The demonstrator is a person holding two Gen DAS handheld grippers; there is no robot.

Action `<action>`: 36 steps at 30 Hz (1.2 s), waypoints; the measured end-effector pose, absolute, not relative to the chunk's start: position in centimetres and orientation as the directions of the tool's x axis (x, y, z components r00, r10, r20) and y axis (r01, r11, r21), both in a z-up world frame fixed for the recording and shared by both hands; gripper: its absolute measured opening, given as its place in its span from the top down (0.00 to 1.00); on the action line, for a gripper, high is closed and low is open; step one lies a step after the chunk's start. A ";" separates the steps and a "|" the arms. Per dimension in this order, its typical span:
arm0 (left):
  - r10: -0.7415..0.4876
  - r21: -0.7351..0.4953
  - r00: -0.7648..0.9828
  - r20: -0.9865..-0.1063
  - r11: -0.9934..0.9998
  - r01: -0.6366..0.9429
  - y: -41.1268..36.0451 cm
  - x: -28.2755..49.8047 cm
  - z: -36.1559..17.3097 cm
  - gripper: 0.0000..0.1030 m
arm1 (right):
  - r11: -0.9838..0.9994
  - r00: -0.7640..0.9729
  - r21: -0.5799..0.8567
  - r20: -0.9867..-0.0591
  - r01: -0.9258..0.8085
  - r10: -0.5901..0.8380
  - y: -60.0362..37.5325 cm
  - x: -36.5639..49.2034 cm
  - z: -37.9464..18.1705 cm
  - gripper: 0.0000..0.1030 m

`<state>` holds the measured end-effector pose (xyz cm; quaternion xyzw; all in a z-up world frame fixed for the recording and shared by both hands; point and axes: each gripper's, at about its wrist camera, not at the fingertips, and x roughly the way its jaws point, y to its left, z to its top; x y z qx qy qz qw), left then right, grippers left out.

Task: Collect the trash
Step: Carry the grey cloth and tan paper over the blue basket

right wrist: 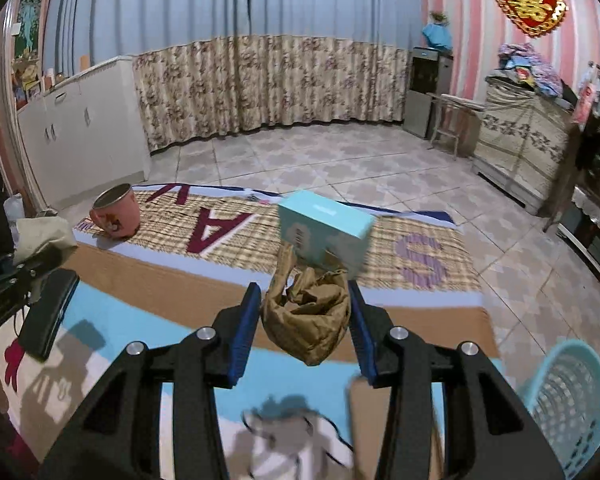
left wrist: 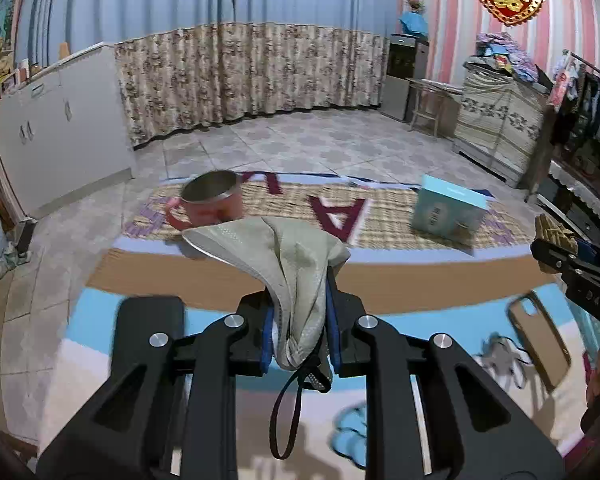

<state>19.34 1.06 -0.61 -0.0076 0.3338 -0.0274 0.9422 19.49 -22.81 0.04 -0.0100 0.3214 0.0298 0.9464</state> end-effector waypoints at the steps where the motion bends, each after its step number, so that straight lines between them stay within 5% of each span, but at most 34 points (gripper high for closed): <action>1: -0.064 -0.034 0.772 -0.632 0.998 0.055 0.5 18.9 -0.8 0.81 | 0.998 0.793 -0.004 -0.607 -0.059 0.044 -23.2 18.9 0.0 0.58; 36: -0.308 0.005 0.705 -0.640 0.915 0.404 -23.3 13.2 -1.5 0.81 | 0.954 0.789 0.002 -0.563 0.301 -0.248 -46.8 5.1 -0.5 0.58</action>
